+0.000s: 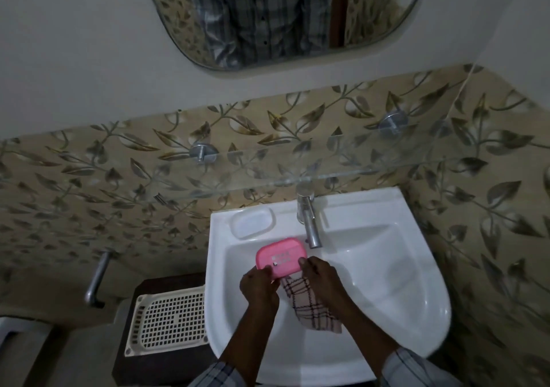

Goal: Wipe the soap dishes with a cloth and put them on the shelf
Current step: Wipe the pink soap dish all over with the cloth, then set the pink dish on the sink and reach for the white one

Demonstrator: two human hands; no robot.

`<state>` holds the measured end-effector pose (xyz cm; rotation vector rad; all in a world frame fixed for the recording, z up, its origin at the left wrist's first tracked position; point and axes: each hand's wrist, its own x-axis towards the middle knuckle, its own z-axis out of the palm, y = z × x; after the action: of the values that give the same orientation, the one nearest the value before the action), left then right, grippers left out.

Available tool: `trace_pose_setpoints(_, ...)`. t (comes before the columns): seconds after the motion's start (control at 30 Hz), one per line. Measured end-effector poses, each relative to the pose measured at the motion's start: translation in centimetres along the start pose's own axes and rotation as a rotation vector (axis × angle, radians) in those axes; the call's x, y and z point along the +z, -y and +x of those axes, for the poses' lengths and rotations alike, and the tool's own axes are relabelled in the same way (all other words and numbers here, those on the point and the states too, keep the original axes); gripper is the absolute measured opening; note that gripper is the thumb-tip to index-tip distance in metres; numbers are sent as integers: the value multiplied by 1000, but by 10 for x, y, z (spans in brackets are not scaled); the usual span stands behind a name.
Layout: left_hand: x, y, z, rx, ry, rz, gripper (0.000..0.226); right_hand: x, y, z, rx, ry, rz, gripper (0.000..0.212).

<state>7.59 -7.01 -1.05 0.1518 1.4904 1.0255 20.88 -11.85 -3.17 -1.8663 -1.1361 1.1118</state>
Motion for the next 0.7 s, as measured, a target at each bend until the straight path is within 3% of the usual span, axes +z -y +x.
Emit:
trace_pose_setpoints(0.13, 1, 11, 2, -26, 87, 74, 46, -2, -13, 9, 144, -3, 40, 42)
trace_pose_setpoints(0.23, 5, 16, 0, -56, 227, 211, 75, -24, -24, 11, 214, -59, -35, 41)
trace_pose_setpoints(0.33, -3, 19, 4, -69, 256, 339, 98, -69, -35, 17, 228, -168, -91, 44)
trace_pose_setpoints(0.47, -20, 23, 17, -52, 198, 398, 102, -127, -32, 37, 223, -288, -104, 47)
trace_pose_setpoints(0.7, -16, 24, 11, -42, 200, 435, 103, -153, -16, 85, 286, -238, -155, 58)
